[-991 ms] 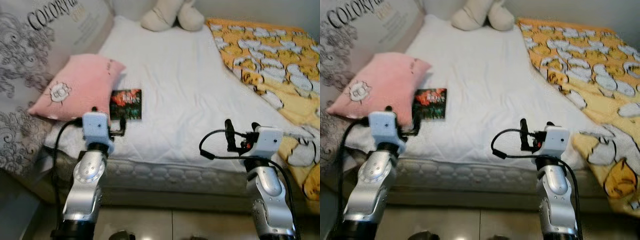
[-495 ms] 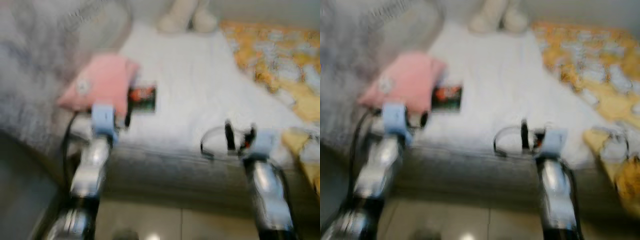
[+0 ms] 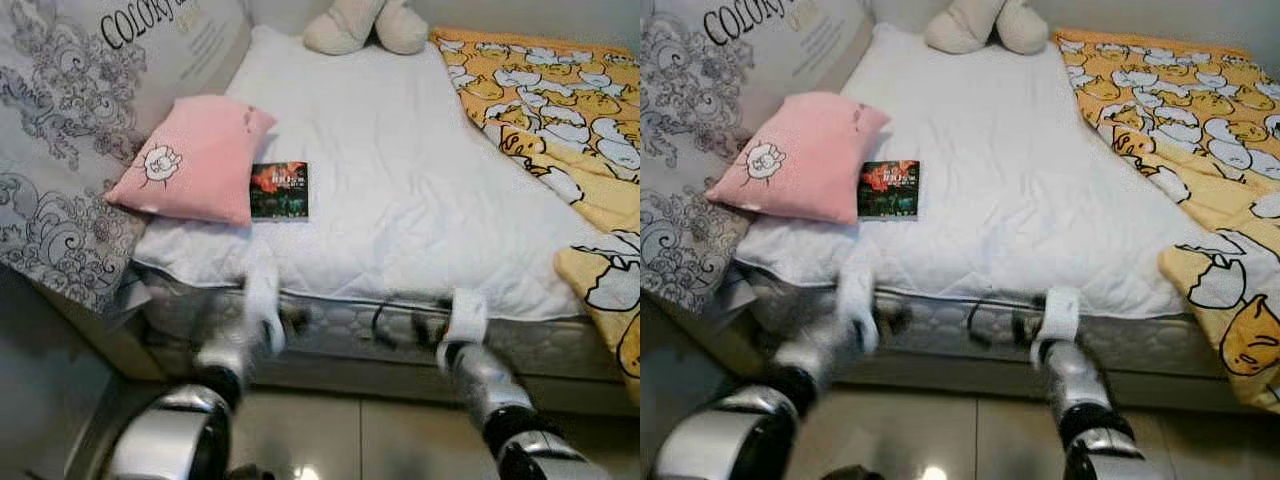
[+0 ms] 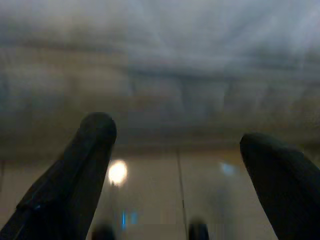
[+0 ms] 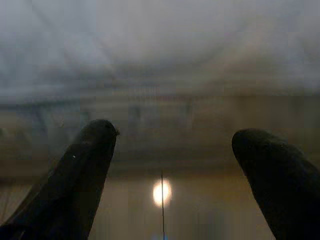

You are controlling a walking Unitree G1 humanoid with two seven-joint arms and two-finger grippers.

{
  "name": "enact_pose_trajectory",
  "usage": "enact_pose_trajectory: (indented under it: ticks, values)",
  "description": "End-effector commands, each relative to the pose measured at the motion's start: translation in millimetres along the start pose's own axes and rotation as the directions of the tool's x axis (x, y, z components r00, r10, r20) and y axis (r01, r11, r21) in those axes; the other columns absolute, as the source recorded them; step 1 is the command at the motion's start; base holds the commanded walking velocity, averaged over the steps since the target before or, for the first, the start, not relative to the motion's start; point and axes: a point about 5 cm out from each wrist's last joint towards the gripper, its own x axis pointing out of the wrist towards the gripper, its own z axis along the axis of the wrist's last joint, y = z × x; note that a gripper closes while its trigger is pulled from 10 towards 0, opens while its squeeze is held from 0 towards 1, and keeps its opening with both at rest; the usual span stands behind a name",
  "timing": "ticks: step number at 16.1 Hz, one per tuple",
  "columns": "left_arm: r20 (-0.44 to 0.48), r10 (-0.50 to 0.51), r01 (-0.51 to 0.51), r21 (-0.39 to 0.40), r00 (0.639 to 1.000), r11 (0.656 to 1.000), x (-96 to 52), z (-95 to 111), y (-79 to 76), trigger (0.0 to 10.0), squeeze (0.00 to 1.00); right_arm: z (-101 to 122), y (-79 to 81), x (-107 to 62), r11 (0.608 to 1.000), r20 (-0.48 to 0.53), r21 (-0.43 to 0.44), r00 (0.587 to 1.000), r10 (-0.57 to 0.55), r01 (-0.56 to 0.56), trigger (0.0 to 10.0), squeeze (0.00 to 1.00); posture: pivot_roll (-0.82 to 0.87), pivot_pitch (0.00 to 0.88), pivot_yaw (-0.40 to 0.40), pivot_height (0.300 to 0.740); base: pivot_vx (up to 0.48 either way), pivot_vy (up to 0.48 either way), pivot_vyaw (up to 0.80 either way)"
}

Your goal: Clean up the room

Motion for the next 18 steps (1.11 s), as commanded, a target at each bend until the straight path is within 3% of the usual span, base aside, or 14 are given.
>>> enact_pose_trajectory:
  ticks: [1,3,5,7,10,12,14,18]
  values:
    - [-0.119,0.055,-0.052,0.025,0.991,0.998,-1.7,-29.0,3.5,10.0,0.0,-19.5,-6.7,-2.2,0.998,-0.101,0.047,0.994,-0.046,0.051,10.0,0.0,-0.13,0.0,0.034,0.74,0.0,0.0,0.0]
    - [-0.237,0.045,-0.031,0.064,0.97,0.997,-5.2,-62.4,-2.9,10.0,0.0,-41.5,-7.3,-6.4,0.996,-0.202,0.062,0.978,-0.055,0.068,10.0,0.0,-0.14,0.0,0.036,0.74,0.0,0.0,0.0]
    - [-0.311,0.033,-0.004,0.093,0.95,0.996,-8.7,-83.1,-8.5,10.0,0.0,-49.9,-6.8,-8.1,0.996,-0.259,0.039,0.964,-0.064,0.076,10.0,0.0,-0.13,0.0,0.03,0.74,0.0,0.0,0.0]
    - [-0.29,0.031,-0.008,0.078,0.957,0.997,-7.7,-79.5,-8.8,10.0,0.0,-55.2,-3.1,-9.2,0.999,-0.302,-0.025,0.952,-0.049,0.044,10.0,0.0,-0.12,0.0,0.017,0.74,0.0,0.0,0.0]
    - [-0.321,0.045,-0.041,0.02,0.946,0.999,-11.5,-87.9,1.9,10.0,0.0,-62.8,-4.2,-11.8,0.999,-0.357,0.016,0.933,-0.03,0.039,10.0,0.0,-0.12,0.0,0.016,0.74,0.0,0.0,0.0]
    - [-0.324,0.08,-0.075,0.027,0.943,0.997,-15.2,-93.3,15.5,10.0,0.0,-65.6,-9.0,-13.2,0.997,-0.372,0.042,0.927,-0.04,0.06,10.0,0.0,-0.12,0.0,0.017,0.74,0.0,0.0,0.0]
    - [-0.315,0.101,-0.088,0.055,0.944,0.995,-17.6,-93.3,26.7,10.0,0.0,-63.3,-7.4,-12.4,0.999,-0.371,-0.027,0.928,-0.028,0.019,10.0,0.0,-0.13,0.0,0.02,0.74,0.0,0.0,0.0]
    - [-0.316,0.12,-0.108,0.057,0.941,0.993,-19.5,-97.2,30.7,10.0,0.0,-62.0,-15.1,-13.0,0.999,-0.374,-0.026,0.926,-0.042,0.035,10.0,0.0,-0.14,0.0,0.002,0.74,0.0,0.0,0.0]
